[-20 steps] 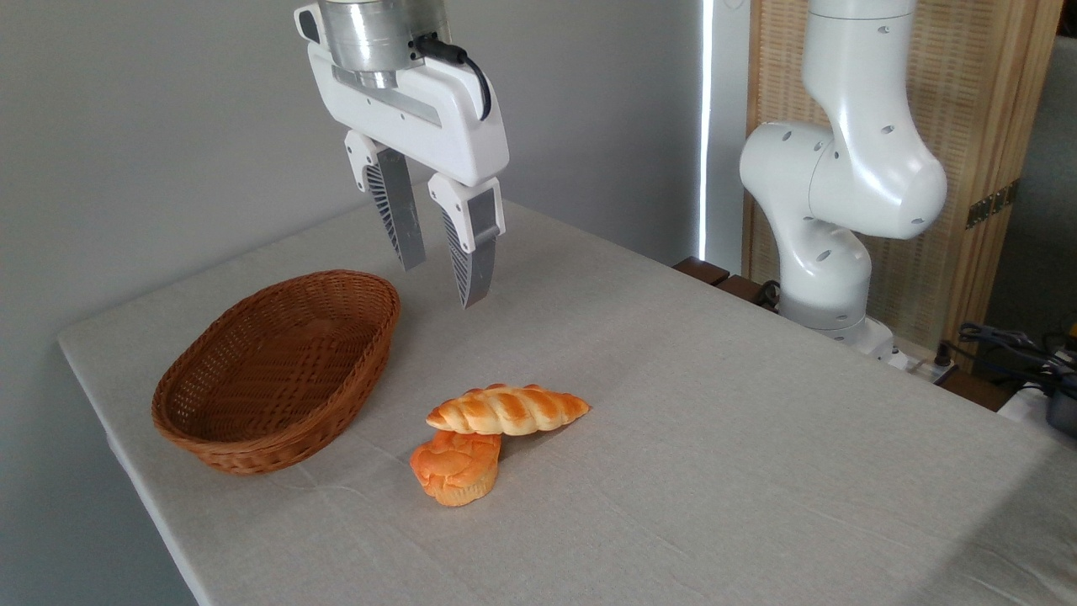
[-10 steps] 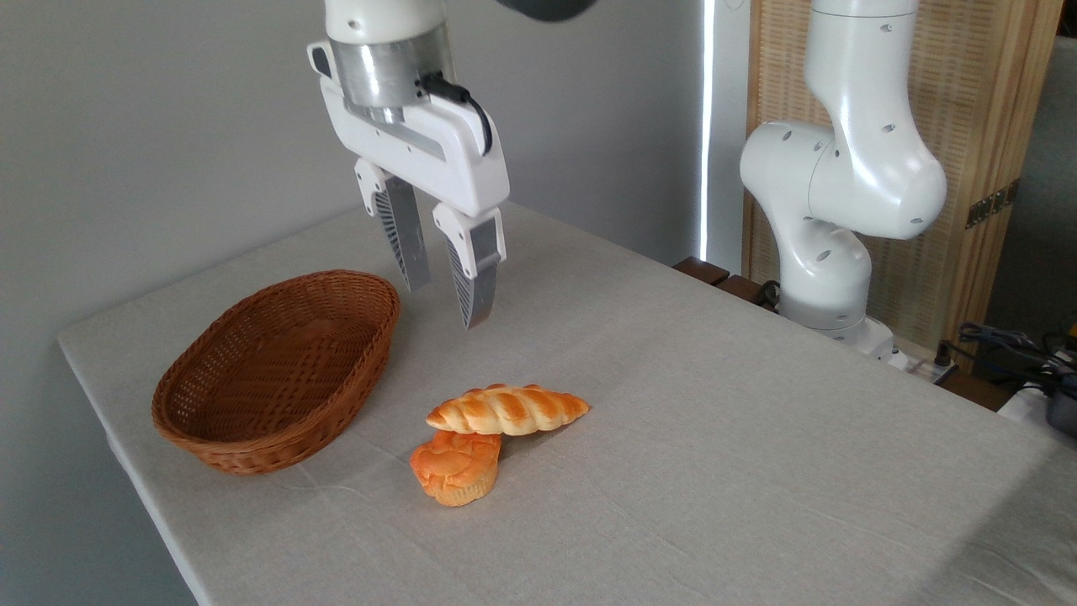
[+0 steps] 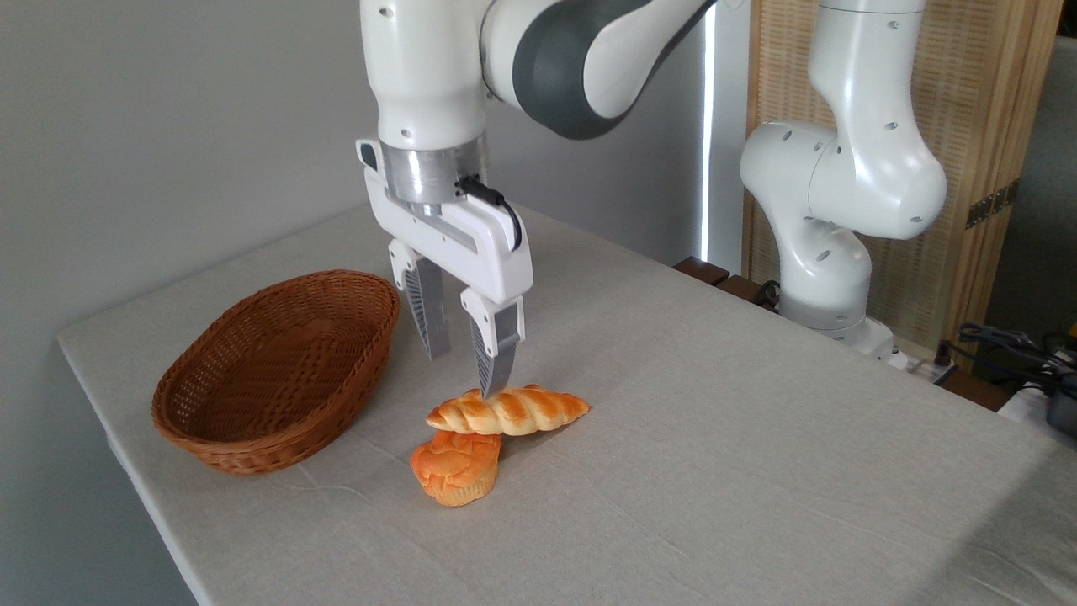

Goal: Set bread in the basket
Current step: 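Close the gripper around the glazed bread roll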

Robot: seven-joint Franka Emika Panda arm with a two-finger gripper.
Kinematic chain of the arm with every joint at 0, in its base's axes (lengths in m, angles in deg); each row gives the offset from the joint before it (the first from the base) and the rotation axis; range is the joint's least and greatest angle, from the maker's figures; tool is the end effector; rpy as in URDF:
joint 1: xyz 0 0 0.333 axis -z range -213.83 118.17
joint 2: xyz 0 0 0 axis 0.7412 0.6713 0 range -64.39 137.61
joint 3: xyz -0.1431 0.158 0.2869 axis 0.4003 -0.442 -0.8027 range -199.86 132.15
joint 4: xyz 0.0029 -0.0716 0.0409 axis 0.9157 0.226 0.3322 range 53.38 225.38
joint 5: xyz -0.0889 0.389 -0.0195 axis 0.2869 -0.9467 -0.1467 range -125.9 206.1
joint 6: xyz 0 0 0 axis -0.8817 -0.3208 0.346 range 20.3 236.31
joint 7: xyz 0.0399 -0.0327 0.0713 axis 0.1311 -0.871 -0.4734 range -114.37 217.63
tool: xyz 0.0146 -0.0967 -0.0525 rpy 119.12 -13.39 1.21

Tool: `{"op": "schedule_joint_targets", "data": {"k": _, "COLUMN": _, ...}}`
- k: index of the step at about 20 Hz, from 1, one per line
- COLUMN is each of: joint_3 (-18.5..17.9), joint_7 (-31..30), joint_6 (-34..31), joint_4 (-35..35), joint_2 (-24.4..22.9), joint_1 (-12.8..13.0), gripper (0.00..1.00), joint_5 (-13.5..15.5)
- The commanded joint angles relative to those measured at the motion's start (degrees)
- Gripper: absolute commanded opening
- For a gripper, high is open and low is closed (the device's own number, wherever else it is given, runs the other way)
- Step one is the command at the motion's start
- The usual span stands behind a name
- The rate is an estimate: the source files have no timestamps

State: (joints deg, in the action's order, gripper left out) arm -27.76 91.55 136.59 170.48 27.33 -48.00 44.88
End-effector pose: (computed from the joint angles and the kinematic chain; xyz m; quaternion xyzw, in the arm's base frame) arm 0.5086 -0.0606 0.5245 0.9267 -0.3734 0.0372 0.0197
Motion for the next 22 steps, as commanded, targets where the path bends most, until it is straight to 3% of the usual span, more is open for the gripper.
{"op": "schedule_joint_targets", "data": {"k": 1, "joint_3": -0.12, "joint_7": 1.21, "joint_6": 4.86, "joint_4": 4.14, "joint_2": -1.44, "joint_1": -0.01, "gripper": 1.0, "joint_5": -3.11}}
{"op": "schedule_joint_targets", "data": {"k": 19, "joint_3": 1.81, "joint_7": 1.13, "joint_6": 5.3, "joint_4": 4.5, "joint_2": 3.39, "joint_1": -0.01, "gripper": 1.0, "joint_5": -5.83}}
{"op": "schedule_joint_targets", "data": {"k": 22, "joint_3": 2.43, "joint_7": 1.04, "joint_6": 5.3, "joint_4": 4.5, "joint_2": 4.09, "joint_1": -0.01, "gripper": 0.89, "joint_5": -5.83}}
